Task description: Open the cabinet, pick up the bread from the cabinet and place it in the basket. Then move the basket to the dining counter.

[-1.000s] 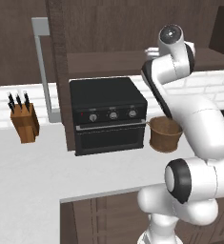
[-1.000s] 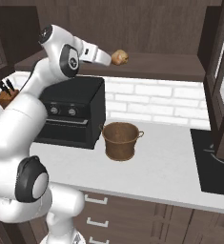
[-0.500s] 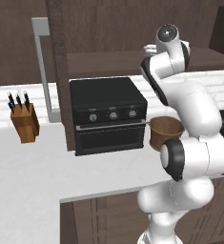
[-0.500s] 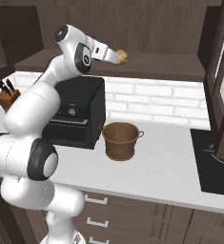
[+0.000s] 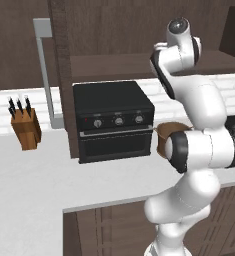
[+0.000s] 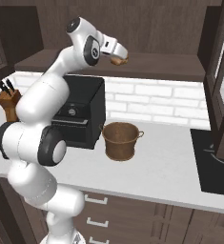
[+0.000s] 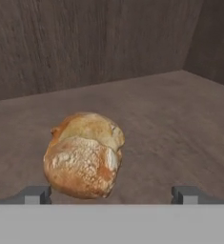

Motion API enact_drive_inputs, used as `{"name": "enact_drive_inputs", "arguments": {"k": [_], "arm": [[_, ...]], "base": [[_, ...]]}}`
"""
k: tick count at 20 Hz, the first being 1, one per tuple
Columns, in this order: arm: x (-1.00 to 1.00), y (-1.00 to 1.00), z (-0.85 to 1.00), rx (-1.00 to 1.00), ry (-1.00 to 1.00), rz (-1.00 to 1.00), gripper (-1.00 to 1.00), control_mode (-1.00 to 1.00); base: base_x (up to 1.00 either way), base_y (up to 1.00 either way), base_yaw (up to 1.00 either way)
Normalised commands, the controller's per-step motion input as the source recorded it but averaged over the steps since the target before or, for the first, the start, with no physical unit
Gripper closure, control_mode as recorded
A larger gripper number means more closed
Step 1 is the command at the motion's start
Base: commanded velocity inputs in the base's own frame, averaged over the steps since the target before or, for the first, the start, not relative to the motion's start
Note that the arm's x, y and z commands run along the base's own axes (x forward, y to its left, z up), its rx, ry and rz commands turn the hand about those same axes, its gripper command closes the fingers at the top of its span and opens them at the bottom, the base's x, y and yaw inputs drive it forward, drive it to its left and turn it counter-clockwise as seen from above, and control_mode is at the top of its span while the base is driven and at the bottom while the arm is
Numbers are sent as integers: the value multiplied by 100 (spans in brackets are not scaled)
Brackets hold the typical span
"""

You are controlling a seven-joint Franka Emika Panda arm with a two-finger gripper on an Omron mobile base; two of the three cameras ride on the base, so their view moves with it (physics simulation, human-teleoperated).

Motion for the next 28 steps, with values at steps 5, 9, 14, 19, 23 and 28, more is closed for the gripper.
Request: {"name": "enact_drive_inputs", "arguments": {"k": [5, 9, 14, 19, 23, 28], "arm": [[27, 0, -9, 0, 0, 0, -100, -100], [6, 2, -1, 0, 0, 0, -100, -100], [0, -3, -19, 0, 0, 0, -100, -100], [23, -1, -19, 0, 0, 0, -100, -100], [33, 0, -1, 0, 0, 0, -100, -100], [21, -3, 0, 1, 0, 0, -100, -100]], "base": [[0, 0, 0], [0, 0, 0], [0, 0, 0], [0, 0, 0], [0, 0, 0], [0, 0, 0]]}}
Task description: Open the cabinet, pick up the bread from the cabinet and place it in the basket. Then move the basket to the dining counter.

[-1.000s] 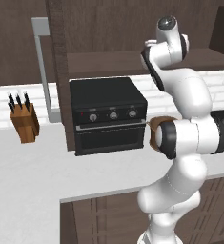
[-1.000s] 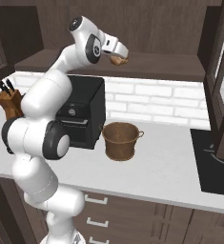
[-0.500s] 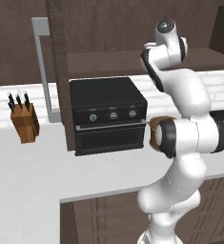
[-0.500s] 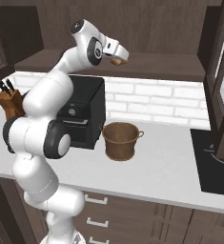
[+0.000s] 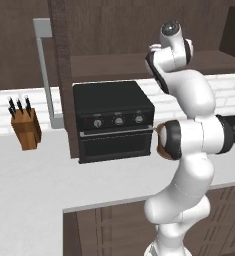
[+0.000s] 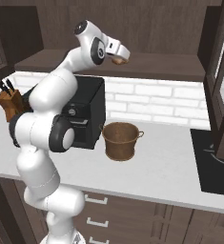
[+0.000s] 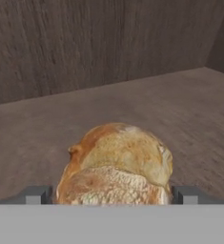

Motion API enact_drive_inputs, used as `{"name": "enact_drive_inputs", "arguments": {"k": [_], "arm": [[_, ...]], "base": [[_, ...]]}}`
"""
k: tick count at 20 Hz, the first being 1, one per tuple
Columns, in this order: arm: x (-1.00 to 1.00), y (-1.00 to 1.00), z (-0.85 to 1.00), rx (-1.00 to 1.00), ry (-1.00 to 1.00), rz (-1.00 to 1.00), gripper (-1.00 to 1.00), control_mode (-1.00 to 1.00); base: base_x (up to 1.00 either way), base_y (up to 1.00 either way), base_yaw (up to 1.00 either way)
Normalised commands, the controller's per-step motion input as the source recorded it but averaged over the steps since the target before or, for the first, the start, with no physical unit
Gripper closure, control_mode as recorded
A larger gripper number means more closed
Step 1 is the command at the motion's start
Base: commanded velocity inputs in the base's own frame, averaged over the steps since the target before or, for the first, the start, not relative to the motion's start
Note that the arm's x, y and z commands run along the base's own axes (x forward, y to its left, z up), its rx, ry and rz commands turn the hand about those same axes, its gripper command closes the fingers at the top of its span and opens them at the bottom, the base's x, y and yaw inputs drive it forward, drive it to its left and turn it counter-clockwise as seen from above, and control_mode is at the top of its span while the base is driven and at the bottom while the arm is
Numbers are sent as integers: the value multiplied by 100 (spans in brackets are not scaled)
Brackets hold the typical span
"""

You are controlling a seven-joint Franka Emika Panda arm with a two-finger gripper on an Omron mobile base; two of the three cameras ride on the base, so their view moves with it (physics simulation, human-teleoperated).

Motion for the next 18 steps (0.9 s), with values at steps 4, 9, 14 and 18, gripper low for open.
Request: {"name": "enact_drive_inputs", "arguments": {"k": [4, 9, 14, 18], "arm": [[3, -14, -3, 2, 0, 0, -100, -100], [6, -19, -7, 2, 0, 0, 100, -100], [-4, -36, 0, 3, -2, 0, 100, -100], [-67, -12, 0, 6, -4, 0, 100, -100]], "base": [[0, 0, 0], [0, 0, 0], [0, 0, 0], [0, 0, 0]]}}
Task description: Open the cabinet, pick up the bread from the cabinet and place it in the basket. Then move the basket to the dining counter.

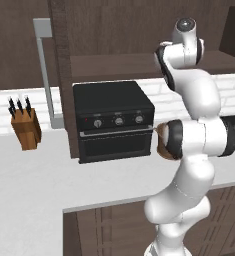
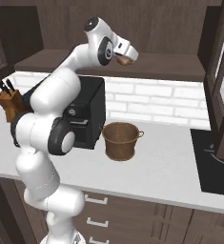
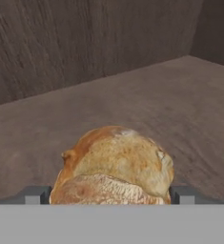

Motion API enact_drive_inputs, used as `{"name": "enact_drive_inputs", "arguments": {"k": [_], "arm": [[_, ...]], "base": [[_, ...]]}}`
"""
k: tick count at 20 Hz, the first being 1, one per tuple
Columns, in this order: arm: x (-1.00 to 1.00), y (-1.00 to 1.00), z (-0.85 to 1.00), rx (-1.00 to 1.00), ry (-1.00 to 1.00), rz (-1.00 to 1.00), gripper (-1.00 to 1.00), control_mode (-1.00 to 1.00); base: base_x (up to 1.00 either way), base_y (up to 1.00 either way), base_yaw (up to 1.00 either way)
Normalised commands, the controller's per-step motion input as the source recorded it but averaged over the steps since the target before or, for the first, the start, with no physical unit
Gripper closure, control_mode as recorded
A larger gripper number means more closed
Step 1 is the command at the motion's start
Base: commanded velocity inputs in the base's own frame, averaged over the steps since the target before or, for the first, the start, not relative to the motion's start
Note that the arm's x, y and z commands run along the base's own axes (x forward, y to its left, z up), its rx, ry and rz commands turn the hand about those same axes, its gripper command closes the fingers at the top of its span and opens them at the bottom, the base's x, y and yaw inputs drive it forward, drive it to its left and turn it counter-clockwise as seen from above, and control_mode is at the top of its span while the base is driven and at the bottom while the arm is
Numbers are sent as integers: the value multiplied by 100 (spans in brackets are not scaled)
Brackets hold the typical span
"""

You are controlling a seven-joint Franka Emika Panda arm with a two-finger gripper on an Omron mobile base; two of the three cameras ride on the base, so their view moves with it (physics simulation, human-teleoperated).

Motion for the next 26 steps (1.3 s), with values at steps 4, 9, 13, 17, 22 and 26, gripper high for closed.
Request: {"name": "enact_drive_inputs", "arguments": {"k": [4, 9, 13, 17, 22, 26], "arm": [[-100, 0, -5, 7, -12, 0, 100, -100], [-100, 0, -1, 6, -18, 0, 100, -100], [-100, 0, 48, 4, -19, 0, 100, -100], [-100, -13, 94, 3, 0, 0, 100, -100], [-100, -3, 69, 3, 0, 0, 100, -100], [-100, 0, 3, 5, 2, 0, 100, -100]], "base": [[0, 0, 0], [0, 0, 0], [0, 0, 0], [0, 0, 0], [0, 0, 0], [0, 0, 0]]}}
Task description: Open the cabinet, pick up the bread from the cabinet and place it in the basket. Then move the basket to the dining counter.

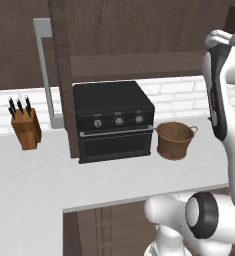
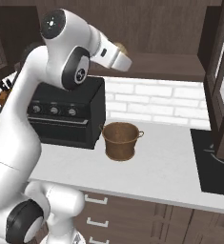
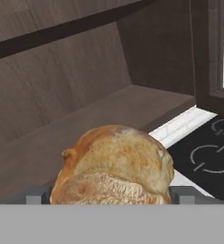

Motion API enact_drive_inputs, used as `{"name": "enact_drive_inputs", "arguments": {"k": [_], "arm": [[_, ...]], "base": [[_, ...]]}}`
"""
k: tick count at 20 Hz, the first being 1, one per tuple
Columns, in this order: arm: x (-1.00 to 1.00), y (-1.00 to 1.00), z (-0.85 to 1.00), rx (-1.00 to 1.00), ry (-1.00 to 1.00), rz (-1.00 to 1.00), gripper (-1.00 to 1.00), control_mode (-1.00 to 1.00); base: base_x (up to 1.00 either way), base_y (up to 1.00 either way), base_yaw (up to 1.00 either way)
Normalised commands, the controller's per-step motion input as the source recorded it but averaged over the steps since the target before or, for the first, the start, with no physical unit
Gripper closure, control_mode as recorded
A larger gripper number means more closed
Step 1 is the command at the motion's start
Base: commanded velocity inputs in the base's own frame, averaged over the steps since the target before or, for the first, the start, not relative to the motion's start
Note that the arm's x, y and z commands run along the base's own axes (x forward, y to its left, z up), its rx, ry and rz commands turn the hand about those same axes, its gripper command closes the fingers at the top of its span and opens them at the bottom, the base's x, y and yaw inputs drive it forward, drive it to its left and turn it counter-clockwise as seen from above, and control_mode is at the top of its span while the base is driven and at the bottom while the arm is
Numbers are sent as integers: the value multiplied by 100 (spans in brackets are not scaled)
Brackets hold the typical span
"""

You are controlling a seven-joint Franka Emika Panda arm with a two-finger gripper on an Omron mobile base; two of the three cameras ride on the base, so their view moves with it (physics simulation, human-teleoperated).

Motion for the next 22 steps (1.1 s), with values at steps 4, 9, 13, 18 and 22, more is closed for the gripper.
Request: {"name": "enact_drive_inputs", "arguments": {"k": [4, 9, 13, 18, 22], "arm": [[-100, 1, -23, 8, 1, 0, 100, -100], [-100, 13, -42, 7, 1, 0, 100, -100], [-100, 41, -63, 3, 10, 8, 100, -100], [-43, 26, -81, 6, 24, 12, 100, -100], [14, -2, -100, 7, 27, 15, 100, -100]], "base": [[0, 0, 0], [0, 0, 0], [0, 0, 0], [0, 0, 0], [0, 0, 0]]}}
